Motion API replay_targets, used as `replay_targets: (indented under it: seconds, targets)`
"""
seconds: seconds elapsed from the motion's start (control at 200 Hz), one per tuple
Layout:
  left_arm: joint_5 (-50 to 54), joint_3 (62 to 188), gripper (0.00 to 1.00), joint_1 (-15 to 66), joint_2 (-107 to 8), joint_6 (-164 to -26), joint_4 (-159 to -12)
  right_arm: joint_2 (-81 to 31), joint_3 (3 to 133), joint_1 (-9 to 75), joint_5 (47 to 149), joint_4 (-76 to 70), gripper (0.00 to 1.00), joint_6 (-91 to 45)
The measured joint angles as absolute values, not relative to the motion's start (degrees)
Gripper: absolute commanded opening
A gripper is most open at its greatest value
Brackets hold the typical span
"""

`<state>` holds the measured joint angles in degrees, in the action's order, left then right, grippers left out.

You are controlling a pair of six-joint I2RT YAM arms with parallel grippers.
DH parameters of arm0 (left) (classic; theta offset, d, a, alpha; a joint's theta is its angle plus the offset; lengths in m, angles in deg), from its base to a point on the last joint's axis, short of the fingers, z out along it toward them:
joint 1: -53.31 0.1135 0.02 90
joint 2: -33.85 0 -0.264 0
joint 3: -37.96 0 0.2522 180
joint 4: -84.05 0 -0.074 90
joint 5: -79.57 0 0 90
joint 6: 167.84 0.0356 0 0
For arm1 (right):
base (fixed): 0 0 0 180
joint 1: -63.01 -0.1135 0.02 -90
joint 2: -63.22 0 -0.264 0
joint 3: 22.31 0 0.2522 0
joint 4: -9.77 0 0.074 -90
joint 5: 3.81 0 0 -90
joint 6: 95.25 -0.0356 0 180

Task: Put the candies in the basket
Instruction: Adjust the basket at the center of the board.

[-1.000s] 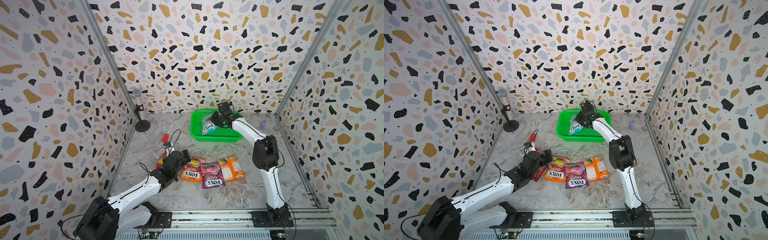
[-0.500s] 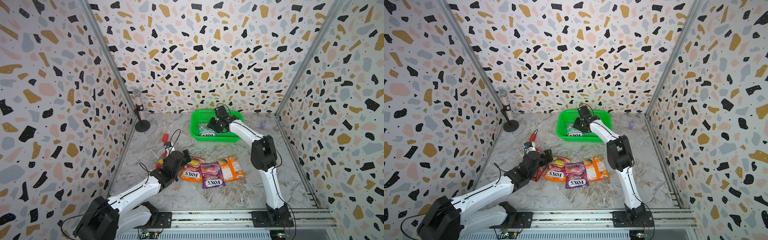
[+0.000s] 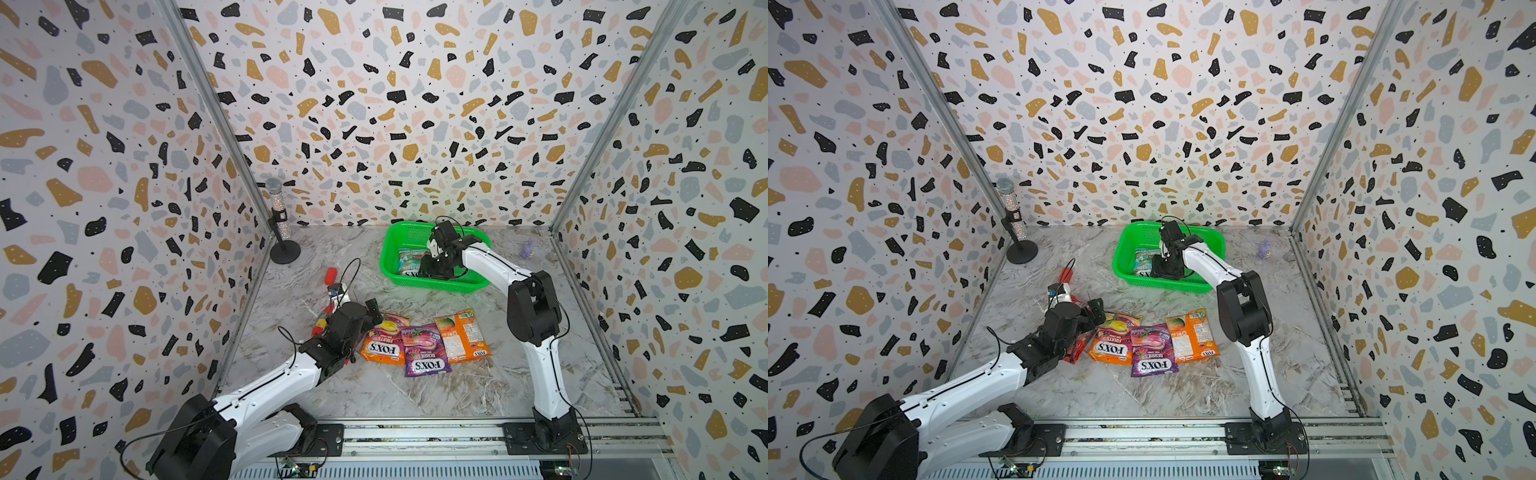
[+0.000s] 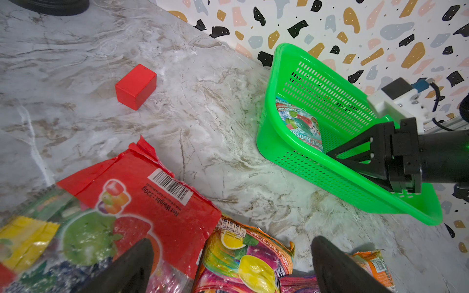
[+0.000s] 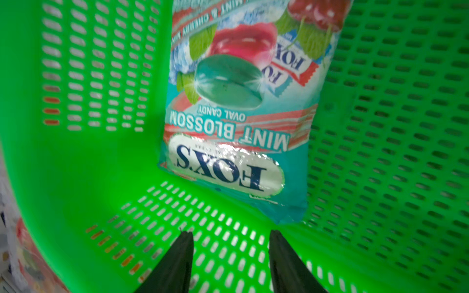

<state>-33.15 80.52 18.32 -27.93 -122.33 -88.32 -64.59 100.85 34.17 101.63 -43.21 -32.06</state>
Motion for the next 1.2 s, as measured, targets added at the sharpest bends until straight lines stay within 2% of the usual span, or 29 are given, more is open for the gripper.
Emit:
replay_targets:
  seconds: [0.34,0.385,0.486,0.541,0.651,0.781,0.951,1.106,1.201]
  targets:
    - [-31.84,80.63,1.00,18.32,-28.01,-121.19,-88.73,-54.90,94.21,34.17,98.18,-48.22,0.54,-25.57]
    - [-32.02,80.85,1.00,18.32,-28.39,-120.66,-88.82,-51.58,92.74,34.17,95.54,-48.39,0.63,-25.75]
    - [-33.94,81.63,1.00,18.39,-30.03,-119.86,-88.91,-42.31,87.74,34.32,88.87,-48.22,0.89,-26.38]
    - [-34.64,82.70,1.00,18.61,-31.14,-118.98,-87.77,-36.35,83.69,34.84,85.04,-47.96,0.95,-26.66]
    - [-34.18,88.08,1.00,19.57,-34.66,-117.19,-83.73,-26.01,74.56,39.08,80.61,-46.69,0.97,-29.05]
    - [-27.89,95.71,1.00,21.75,-39.62,-115.88,-82.53,-19.95,62.86,47.24,81.22,-43.65,0.96,-32.08]
    - [-18.27,106.00,0.98,24.62,-48.95,-113.76,-82.55,-20.76,52.99,54.36,88.39,-39.93,0.95,-35.38]
    - [-11.28,111.84,0.96,29.12,-57.52,-113.39,-82.59,-23.39,52.66,54.89,94.81,-36.33,0.95,-37.26]
    - [-9.81,114.00,0.89,30.76,-61.54,-113.04,-82.13,-25.31,53.84,55.00,97.13,-35.15,0.95,-38.09]
